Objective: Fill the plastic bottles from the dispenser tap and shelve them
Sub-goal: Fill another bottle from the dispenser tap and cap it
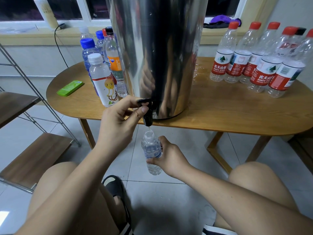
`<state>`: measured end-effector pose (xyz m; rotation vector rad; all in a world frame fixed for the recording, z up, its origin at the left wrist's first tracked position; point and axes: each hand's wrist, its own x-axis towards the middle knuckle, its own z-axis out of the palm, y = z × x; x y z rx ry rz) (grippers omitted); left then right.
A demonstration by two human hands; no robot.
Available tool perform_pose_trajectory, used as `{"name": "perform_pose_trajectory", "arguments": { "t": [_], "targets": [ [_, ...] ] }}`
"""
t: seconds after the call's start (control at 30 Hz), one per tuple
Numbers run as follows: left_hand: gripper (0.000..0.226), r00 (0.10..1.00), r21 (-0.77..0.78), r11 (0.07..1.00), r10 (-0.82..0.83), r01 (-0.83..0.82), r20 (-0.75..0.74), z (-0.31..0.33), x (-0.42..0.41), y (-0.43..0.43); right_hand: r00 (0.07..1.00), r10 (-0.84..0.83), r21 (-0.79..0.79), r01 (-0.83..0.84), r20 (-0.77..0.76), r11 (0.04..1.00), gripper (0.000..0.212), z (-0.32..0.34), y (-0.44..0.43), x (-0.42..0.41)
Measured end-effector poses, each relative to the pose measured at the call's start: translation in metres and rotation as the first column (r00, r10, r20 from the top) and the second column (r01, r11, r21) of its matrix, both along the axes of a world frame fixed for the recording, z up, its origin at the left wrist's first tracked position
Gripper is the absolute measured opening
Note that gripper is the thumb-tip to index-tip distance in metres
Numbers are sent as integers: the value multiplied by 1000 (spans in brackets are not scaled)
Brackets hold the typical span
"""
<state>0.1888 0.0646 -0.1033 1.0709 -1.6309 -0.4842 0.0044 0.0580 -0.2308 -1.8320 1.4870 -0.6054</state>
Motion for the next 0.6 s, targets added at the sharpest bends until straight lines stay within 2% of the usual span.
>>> {"name": "perform_pose_trajectory", "arguments": {
  "t": [0.33, 0.47, 0.53, 0.6],
  "targets": [
    [20, 998, 68, 997, -17, 21, -58, -1, 9, -3, 1000, -6, 10, 6, 28, 1000, 61, 4, 2, 0],
    [32, 992, 110, 991, 89, -80, -84, -1, 26, -12, 997, -33, 24, 31, 74, 999, 59, 7, 4, -3],
    [19, 983, 152, 971, 183, -186, 32, -5, 40, -22, 996, -32, 32, 30, 89, 999, 59, 9, 5, -4],
    [12, 944, 169, 947, 232, -275, 233, -15, 50, -32, 995, -35, 29, 32, 90, 999, 56, 11, 7, -6]
  ]
}}
